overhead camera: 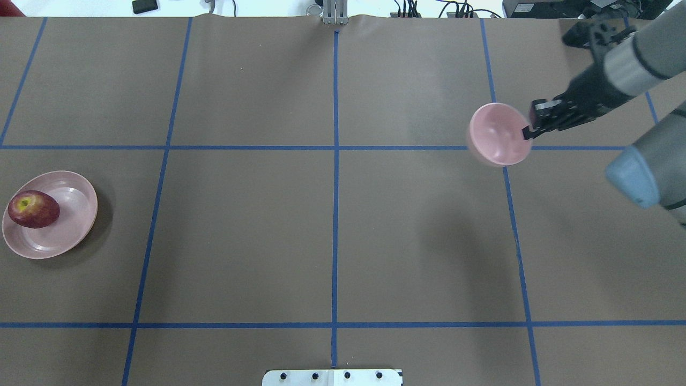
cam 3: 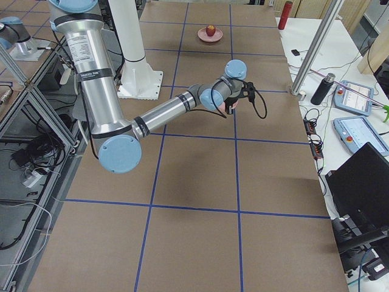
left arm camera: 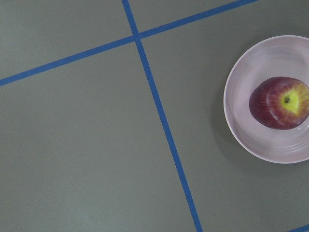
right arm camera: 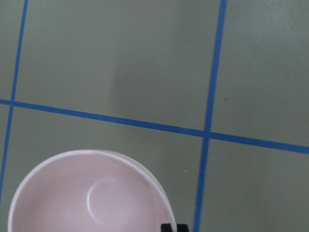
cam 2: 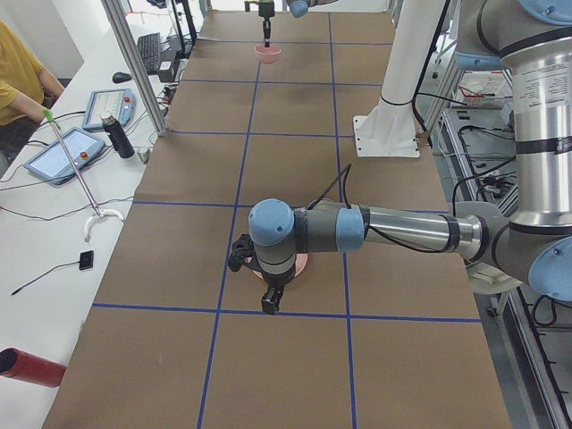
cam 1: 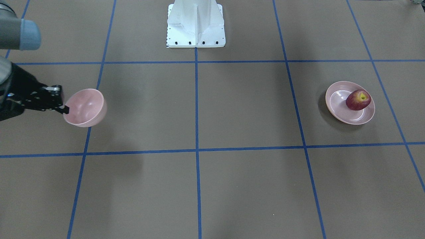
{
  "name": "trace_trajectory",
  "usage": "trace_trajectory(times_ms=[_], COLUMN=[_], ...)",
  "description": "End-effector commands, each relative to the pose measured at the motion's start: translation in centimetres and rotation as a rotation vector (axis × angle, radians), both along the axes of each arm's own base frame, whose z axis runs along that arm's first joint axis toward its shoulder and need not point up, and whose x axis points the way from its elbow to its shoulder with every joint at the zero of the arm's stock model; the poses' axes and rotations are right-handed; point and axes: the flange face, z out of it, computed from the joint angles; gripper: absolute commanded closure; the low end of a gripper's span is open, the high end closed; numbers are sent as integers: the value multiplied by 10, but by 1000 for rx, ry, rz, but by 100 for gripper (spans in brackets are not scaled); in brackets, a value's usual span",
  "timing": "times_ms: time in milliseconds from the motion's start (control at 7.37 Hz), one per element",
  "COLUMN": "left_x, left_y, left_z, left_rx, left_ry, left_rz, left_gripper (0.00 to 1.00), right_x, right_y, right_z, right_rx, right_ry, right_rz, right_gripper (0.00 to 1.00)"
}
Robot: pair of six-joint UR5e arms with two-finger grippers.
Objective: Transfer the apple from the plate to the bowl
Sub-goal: 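Grasp the pink bowl rim with the right gripper and slide it toward the table center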
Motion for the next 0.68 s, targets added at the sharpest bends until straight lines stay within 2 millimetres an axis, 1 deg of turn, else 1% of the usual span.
trace_trajectory(times_ms=[0, 136, 271, 407, 543], left_x=[1, 1, 1, 1, 1], left_y=[0, -1, -1, 0, 0], left_z=[5, 7, 7, 8, 8], left_rx=[-10, -13, -13, -15, -15], left_ry=[0, 2, 2, 2, 2], left_rz=[1, 1, 1, 1, 1], left_gripper=[1, 1, 1, 1, 1], right_x=[-157, -197, -240, -270, -281], right_y=[61, 63, 63, 53, 49], right_z=[-73, -93, -107, -116, -122], right_rx=[-62, -114, -154, -158, -165], right_ry=[35, 27, 44, 69, 73], right_rz=[75, 77, 93, 123, 124], right_gripper=[100, 100, 100, 100, 100])
